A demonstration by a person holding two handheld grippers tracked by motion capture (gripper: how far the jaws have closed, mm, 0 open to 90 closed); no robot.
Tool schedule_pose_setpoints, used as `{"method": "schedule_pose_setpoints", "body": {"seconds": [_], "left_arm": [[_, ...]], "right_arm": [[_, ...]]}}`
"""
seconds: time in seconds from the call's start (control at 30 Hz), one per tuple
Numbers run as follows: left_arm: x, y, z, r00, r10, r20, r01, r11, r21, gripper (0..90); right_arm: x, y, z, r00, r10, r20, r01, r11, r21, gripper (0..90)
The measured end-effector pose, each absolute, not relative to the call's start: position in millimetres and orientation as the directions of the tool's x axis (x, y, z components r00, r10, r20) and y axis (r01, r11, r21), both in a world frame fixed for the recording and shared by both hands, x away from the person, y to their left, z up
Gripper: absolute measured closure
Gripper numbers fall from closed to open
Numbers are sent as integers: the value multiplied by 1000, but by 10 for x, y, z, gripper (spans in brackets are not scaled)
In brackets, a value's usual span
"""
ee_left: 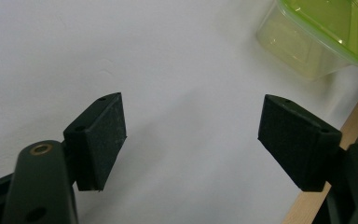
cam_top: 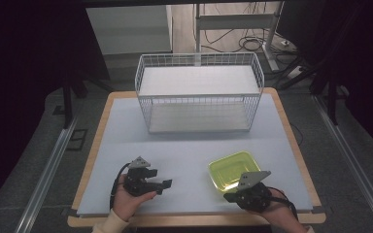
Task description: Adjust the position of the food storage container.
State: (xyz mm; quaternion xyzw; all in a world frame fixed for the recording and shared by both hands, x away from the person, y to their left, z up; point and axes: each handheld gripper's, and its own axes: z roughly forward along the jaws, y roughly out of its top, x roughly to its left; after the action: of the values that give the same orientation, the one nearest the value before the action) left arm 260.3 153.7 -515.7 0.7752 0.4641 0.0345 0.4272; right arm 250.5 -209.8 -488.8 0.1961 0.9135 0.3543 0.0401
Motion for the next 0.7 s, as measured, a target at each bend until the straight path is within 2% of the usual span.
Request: {"method": "schedule_pose_setpoints", "body": {"seconds": [0.7], "left_arm": [[2615, 1553, -5172, 564, 746, -353, 699, -205, 685, 226]], "right_arm": [[2692, -1864, -4942, -893, 446, 52, 357, 635, 685, 897]]}}
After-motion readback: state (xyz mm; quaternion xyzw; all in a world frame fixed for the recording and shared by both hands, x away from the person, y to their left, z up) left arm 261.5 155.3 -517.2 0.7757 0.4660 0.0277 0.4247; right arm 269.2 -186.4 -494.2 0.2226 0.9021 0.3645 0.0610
